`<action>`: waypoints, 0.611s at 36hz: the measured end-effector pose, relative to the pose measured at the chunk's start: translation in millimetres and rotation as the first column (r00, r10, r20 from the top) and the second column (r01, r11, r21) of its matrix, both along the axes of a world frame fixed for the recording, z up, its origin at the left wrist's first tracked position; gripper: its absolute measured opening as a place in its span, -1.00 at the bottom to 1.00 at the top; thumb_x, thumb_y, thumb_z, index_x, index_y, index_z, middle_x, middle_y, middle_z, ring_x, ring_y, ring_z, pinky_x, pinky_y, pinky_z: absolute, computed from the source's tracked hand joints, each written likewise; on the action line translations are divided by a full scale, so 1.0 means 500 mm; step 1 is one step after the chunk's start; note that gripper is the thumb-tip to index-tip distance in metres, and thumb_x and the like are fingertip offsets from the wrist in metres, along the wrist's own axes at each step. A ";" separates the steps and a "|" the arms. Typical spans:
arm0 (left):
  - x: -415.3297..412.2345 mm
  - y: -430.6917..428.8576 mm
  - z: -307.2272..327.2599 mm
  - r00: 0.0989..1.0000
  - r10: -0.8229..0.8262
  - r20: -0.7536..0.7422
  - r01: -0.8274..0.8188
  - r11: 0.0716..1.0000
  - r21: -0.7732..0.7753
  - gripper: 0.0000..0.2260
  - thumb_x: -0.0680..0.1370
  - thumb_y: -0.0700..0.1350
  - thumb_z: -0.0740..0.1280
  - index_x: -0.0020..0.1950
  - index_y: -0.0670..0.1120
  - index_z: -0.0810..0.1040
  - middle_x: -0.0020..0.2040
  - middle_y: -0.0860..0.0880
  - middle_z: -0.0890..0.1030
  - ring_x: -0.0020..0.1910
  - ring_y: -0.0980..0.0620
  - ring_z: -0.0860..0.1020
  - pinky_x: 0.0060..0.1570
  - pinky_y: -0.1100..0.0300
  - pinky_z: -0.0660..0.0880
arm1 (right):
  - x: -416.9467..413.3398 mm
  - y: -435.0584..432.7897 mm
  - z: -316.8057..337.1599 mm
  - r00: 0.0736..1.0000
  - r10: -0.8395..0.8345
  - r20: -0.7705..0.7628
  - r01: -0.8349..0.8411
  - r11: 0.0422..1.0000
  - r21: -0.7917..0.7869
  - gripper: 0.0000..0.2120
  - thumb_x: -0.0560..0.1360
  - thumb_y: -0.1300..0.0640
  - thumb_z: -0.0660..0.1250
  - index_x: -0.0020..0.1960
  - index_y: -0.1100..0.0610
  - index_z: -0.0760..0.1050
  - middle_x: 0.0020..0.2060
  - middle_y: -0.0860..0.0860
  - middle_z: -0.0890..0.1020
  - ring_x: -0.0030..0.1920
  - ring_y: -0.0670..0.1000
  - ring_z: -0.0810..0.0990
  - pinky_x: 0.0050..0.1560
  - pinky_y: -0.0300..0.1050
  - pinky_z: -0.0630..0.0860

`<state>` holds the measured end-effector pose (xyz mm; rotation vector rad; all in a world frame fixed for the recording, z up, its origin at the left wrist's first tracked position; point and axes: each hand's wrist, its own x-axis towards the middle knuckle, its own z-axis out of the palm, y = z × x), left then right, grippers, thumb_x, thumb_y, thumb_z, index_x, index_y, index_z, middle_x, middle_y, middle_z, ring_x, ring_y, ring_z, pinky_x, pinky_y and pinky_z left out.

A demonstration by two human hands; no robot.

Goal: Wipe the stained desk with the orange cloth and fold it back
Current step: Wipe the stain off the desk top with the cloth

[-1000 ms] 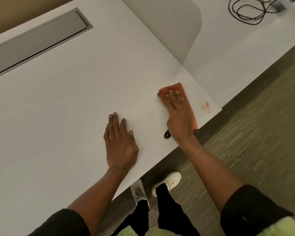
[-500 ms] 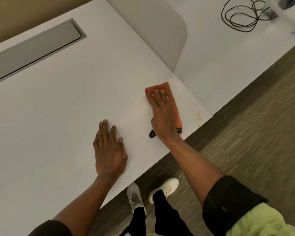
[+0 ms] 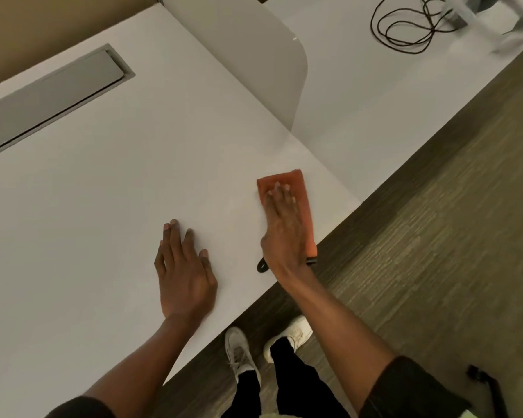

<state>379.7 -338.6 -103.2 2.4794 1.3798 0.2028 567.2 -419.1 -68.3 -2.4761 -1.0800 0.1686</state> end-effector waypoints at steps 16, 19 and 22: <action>-0.001 0.001 -0.004 1.000 -0.011 -0.011 0.011 1.000 0.009 -0.50 0.77 0.05 0.01 0.64 -0.17 0.28 0.78 -0.15 0.09 0.79 -0.12 -0.03 0.72 -0.17 0.07 | 0.043 -0.029 -0.003 0.983 -0.179 0.040 0.180 0.984 -0.015 -0.21 0.49 0.48 0.27 0.67 0.25 0.11 0.67 0.22 0.13 0.70 0.19 0.03 0.68 0.14 0.07; 0.000 0.001 -0.003 1.000 -0.010 -0.012 0.010 1.000 -0.002 -0.49 0.77 0.07 0.01 0.66 -0.15 0.26 0.79 -0.14 0.08 0.79 -0.12 -0.02 0.73 -0.18 0.06 | -0.021 -0.014 -0.009 0.996 0.091 0.023 -0.092 0.995 0.024 -0.25 0.50 0.49 0.23 0.65 0.26 0.15 0.65 0.24 0.17 0.69 0.23 0.06 0.67 0.18 0.13; -0.001 0.000 0.000 1.000 -0.014 -0.016 0.014 1.000 -0.007 -0.48 0.77 0.08 0.01 0.66 -0.15 0.26 0.79 -0.14 0.08 0.79 -0.13 -0.02 0.73 -0.18 0.05 | 0.023 0.024 -0.008 0.978 0.205 0.022 -0.206 0.978 0.029 -0.25 0.51 0.54 0.22 0.65 0.25 0.16 0.66 0.20 0.18 0.69 0.17 0.06 0.68 0.12 0.09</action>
